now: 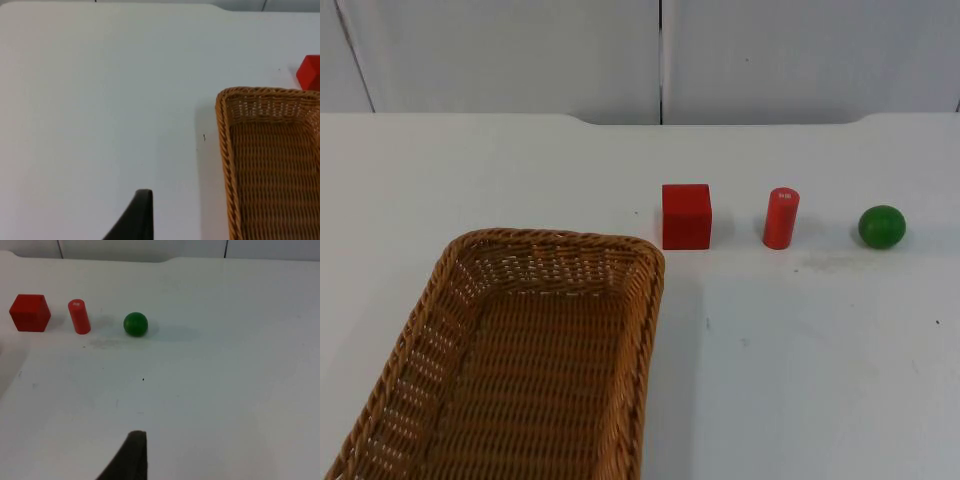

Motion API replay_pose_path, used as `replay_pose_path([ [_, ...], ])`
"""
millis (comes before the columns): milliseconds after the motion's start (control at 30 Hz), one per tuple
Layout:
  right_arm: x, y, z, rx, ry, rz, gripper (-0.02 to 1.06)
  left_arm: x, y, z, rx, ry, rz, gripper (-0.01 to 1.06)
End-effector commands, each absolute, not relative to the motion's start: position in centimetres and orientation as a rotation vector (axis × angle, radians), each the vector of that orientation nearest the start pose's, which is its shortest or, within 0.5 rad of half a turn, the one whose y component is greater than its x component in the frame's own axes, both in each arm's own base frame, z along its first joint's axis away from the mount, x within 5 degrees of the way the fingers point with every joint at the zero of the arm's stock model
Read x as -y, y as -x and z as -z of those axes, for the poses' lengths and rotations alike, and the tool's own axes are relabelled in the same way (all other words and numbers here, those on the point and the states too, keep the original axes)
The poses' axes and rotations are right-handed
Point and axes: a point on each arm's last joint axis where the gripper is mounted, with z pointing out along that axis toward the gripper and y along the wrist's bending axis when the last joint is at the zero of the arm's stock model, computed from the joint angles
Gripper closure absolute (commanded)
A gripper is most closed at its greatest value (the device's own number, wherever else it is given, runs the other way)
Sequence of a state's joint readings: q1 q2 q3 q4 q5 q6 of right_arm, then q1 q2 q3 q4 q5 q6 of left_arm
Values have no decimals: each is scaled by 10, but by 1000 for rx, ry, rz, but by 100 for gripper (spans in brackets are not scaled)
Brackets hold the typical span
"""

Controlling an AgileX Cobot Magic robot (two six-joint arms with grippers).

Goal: Pick up the basket with the left hand and place the object to the left of the red cylinder into the basket with the right hand.

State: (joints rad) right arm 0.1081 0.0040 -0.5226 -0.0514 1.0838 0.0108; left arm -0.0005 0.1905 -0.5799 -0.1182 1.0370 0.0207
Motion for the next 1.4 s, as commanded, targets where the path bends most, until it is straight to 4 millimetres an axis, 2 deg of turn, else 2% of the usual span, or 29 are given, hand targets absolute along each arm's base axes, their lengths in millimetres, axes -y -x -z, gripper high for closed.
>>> replay_pose_path([
  [0, 5, 7, -280, -2044, 92, -14, -1, 10, -21, -305, -2098, -13, 152, 0],
  [433, 5, 7, -281, -2039, 96, -11, -1, 11, -25, -305, -2122, -10, 170, 0],
  [567, 5, 7, -281, -2032, 157, 28, -1, 12, -25, -305, -2121, -9, 183, 0],
  [733, 5, 9, -289, -1993, 155, 28, -1, 13, -25, -305, -2120, -9, 197, 0],
  [800, 4, 6, -298, -1990, 156, 26, -1, 14, -25, -305, -2120, -8, 202, 0],
  [933, 3, -5, -331, -1958, 155, 27, -1, 14, -25, -305, -2120, -8, 203, 0],
  [967, 3, -5, -331, -1958, 155, 27, -1, 14, -25, -305, -2120, -8, 203, 0],
  [1133, 0, -32, -373, -1944, 157, 27, -1, 13, -25, -305, -2122, -9, 201, 0],
  [1167, 0, -32, -373, -1944, 157, 27, -1, 13, -25, -305, -2122, -9, 201, 0],
  [1333, -4, -70, -392, -2011, 165, 29, -1, 11, -25, -304, -2126, -11, 159, 0],
  [1367, -4, -70, -392, -2011, 165, 29, -1, 11, -25, -304, -2126, -11, 159, 0],
])
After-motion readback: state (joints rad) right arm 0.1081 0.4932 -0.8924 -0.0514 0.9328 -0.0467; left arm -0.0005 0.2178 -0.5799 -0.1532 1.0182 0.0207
